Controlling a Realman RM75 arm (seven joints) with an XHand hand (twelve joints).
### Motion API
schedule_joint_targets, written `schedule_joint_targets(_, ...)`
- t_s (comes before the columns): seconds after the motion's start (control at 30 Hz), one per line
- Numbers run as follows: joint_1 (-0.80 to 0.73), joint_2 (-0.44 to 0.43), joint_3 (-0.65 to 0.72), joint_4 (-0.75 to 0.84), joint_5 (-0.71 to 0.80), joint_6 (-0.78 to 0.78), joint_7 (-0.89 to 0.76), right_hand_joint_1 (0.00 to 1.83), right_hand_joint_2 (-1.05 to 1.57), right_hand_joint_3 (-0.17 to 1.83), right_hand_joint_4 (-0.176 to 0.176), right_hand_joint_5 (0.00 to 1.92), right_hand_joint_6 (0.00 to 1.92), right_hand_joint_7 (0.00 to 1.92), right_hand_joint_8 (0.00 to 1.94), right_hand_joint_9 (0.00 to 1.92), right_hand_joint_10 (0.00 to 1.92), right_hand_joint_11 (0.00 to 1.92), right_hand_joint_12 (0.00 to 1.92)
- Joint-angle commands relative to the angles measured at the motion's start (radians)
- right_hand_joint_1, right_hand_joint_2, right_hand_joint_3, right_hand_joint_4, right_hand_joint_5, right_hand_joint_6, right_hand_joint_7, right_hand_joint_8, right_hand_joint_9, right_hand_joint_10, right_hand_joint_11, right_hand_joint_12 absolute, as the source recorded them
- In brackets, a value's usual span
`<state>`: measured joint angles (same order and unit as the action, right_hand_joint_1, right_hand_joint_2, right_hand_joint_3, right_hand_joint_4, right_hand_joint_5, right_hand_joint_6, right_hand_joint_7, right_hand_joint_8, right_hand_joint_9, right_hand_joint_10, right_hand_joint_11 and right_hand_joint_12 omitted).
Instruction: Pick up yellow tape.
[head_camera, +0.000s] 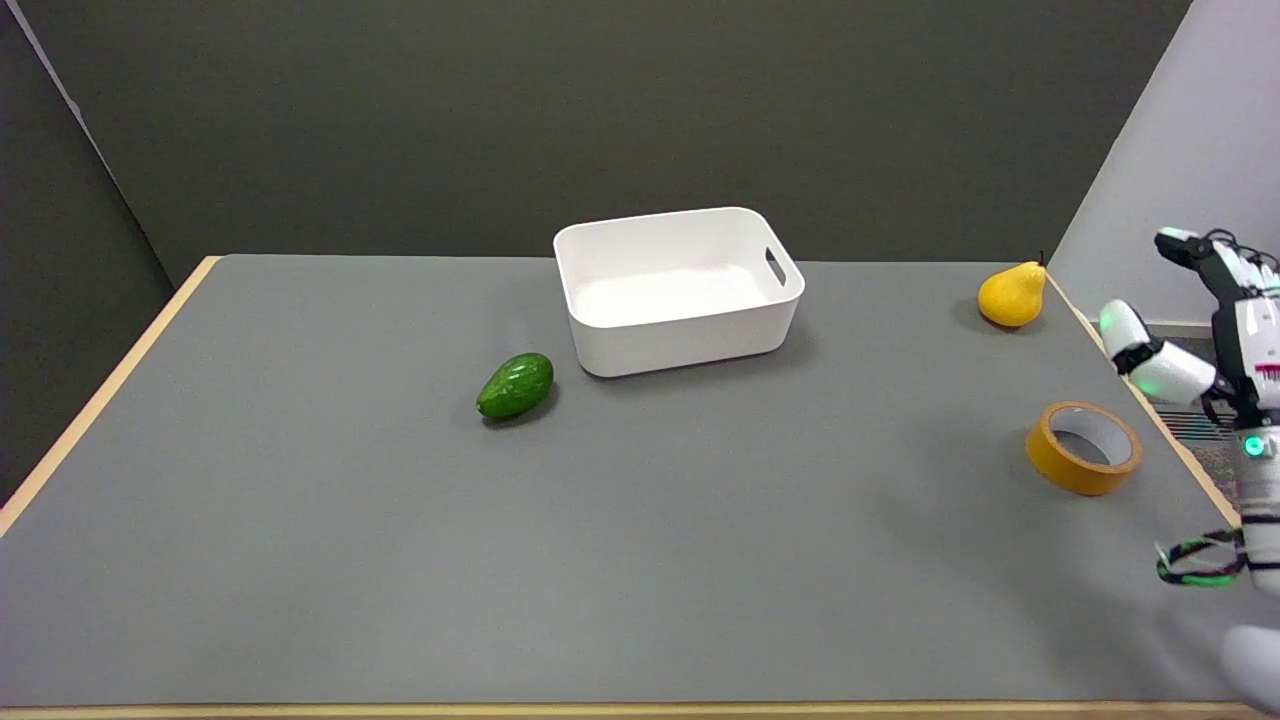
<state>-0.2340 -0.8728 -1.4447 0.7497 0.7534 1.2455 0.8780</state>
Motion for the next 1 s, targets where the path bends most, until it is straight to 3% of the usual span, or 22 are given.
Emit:
schedule_joint_targets(0.03,-0.240,-0.041,0.106,0.126,-0.017,-0.021,-0.202,0.39,0.55,0.91,-0.057,0.24,0.53,0.23,0.44,0.03,0.69,0.00,0.95)
schedule_joint_targets(0.13,-0.243,-0.030,0.108,0.144,-0.045,-0.029,-0.201,0.38,0.55,0.88,-0.057,0.23,0.51,0.21,0.41,0.01,0.66,0.00,0.91)
schedule_joint_targets(0.2,-0.244,-0.023,0.114,0.157,-0.057,-0.040,-0.195,0.38,0.61,0.76,-0.056,0.25,0.44,0.23,0.32,0.00,0.63,0.00,0.86)
schedule_joint_targets(0.27,-0.249,-0.007,0.119,0.178,-0.067,-0.052,-0.195,0.37,0.61,0.75,-0.056,0.25,0.44,0.22,0.32,0.00,0.61,0.00,0.86)
schedule_joint_targets(0.33,-0.259,0.007,0.121,0.202,-0.067,-0.066,-0.198,0.30,0.54,0.90,-0.058,0.21,0.51,0.18,0.40,0.00,0.57,0.00,0.83)
schedule_joint_targets(0.53,-0.302,0.038,0.140,0.271,-0.086,-0.156,-0.208,0.26,0.55,0.90,-0.055,0.21,0.50,0.14,0.38,0.00,0.45,0.00,0.72)
schedule_joint_targets(0.63,-0.303,0.038,0.138,0.271,-0.120,-0.227,-0.215,0.28,0.64,0.74,-0.056,0.24,0.42,0.17,0.29,0.00,0.43,0.00,0.68)
schedule_joint_targets(0.7,-0.303,0.037,0.136,0.274,-0.143,-0.271,-0.215,0.28,0.63,0.75,-0.057,0.23,0.42,0.15,0.29,0.00,0.40,0.00,0.67)
schedule_joint_targets(0.77,-0.311,0.032,0.142,0.283,-0.155,-0.300,-0.216,0.27,0.55,0.90,-0.056,0.18,0.47,0.10,0.36,0.00,0.35,0.00,0.65)
schedule_joint_targets(1.0,-0.399,-0.006,0.240,0.351,-0.155,-0.393,-0.264,0.29,0.58,0.84,-0.054,0.17,0.42,0.09,0.32,0.00,0.30,0.00,0.64)
